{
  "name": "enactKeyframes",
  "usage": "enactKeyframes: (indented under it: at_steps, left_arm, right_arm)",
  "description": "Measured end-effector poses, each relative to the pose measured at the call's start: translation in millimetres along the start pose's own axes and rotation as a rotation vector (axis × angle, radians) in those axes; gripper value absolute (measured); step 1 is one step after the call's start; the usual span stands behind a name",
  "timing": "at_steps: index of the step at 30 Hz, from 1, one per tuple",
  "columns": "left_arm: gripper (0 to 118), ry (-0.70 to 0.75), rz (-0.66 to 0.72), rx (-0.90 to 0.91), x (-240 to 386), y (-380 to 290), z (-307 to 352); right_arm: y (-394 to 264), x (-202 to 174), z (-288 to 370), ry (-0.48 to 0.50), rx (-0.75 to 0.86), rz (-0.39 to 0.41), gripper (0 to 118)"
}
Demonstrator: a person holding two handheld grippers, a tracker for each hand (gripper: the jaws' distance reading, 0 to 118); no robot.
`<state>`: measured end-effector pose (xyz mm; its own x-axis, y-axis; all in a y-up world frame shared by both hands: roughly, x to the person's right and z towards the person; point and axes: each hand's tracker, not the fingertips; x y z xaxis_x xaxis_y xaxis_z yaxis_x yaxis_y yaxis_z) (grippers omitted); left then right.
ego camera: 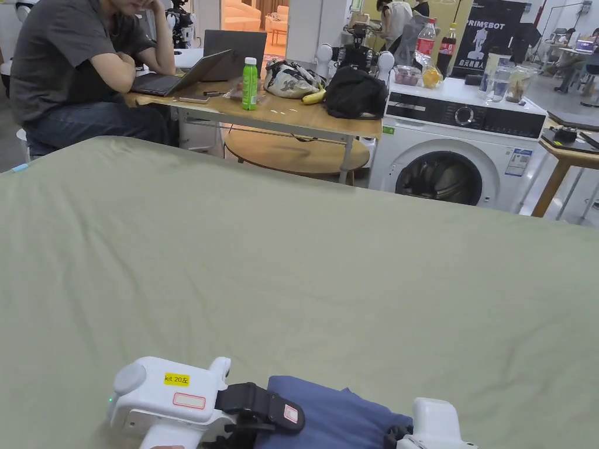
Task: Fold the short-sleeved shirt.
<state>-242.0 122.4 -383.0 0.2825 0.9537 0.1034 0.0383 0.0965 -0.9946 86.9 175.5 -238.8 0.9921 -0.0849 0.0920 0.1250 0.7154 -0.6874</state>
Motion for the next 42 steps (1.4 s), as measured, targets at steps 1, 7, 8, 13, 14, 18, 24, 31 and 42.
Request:
enactKeyframes:
  at_steps: [1,7,8,13,14,18,24,31,42]
  left_arm:
    - [66,0.020,-0.012,0.023,0,0,-3]
    - [32,0.129,-0.019,0.074,2,-2,-8]
    - [30,0.134,-0.023,0.068,3,-4,-9]
    - [23,0.169,-0.072,0.080,15,-9,-9]
    - [23,0.173,-0.074,0.080,17,-10,-9]
    - [22,0.213,-0.115,0.085,29,-13,-8]
    - [22,0.215,-0.113,0.091,38,-13,-1]
    - [22,0.275,-0.156,0.117,66,-18,16]
    - [22,0.334,-0.159,0.220,86,-18,105]
  right_arm:
    - [0,0,0,-0.002,0.000,0.001,0]
    - [-1,0,1,-0.003,0.006,-0.008,0]
    - [-1,-1,1,-0.003,0.009,-0.008,0]
    - [-7,-4,2,-0.016,0.032,0.016,0]
    - [-7,-4,2,-0.017,0.034,0.017,0]
    - [-7,-6,5,-0.023,0.045,0.036,0]
    - [9,-4,28,-0.045,0.194,0.051,0]
    - [45,-6,68,-0.073,0.531,0.059,0]
    - [77,-26,63,-0.045,0.647,0.066,0]
